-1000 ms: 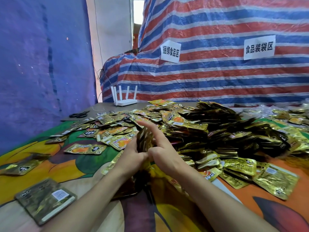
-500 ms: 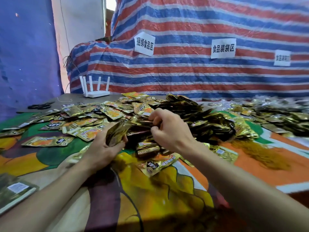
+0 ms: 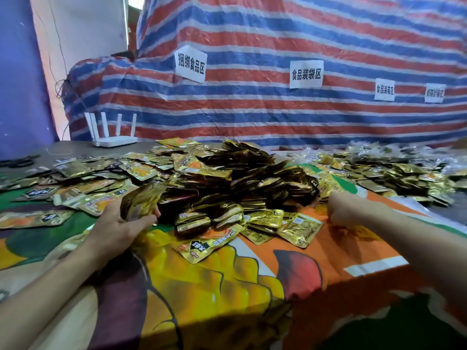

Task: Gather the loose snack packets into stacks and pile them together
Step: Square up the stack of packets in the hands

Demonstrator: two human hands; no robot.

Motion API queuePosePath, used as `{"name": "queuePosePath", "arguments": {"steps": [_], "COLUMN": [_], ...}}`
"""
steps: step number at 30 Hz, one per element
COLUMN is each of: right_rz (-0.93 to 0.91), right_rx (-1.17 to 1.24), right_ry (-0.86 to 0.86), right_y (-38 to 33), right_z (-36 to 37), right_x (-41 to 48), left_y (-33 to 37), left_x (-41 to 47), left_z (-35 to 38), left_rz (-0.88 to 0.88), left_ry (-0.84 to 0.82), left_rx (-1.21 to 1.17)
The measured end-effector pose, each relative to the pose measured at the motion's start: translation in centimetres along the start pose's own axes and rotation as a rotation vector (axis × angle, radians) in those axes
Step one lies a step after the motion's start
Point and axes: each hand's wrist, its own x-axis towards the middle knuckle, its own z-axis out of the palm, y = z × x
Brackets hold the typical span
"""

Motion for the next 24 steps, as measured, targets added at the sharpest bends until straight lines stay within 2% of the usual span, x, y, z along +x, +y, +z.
{"name": "queuePosePath", "arguments": {"steps": [6, 15, 24], "right_rz": [0.017, 0.047, 0.046], "right_rx": [-0.029, 0.259, 0.342], "right_ry": [0.082, 0.068, 0.208], "right_y": [-0.5, -0.2, -1.0], "right_z": [-0.4, -2.7, -4.6], "right_x": [-0.2, 0.6, 0.9], "left_y": [0.3, 0.8, 0.6], "left_x": [-0.1, -0.1, 0.2], "left_z": [0.0, 0.0, -0.1], "left_rz": [-0.033, -0.025, -0.002], "left_ry": [-0.002, -0.003, 0.026], "left_rx": [-0.016, -0.012, -0.04]}}
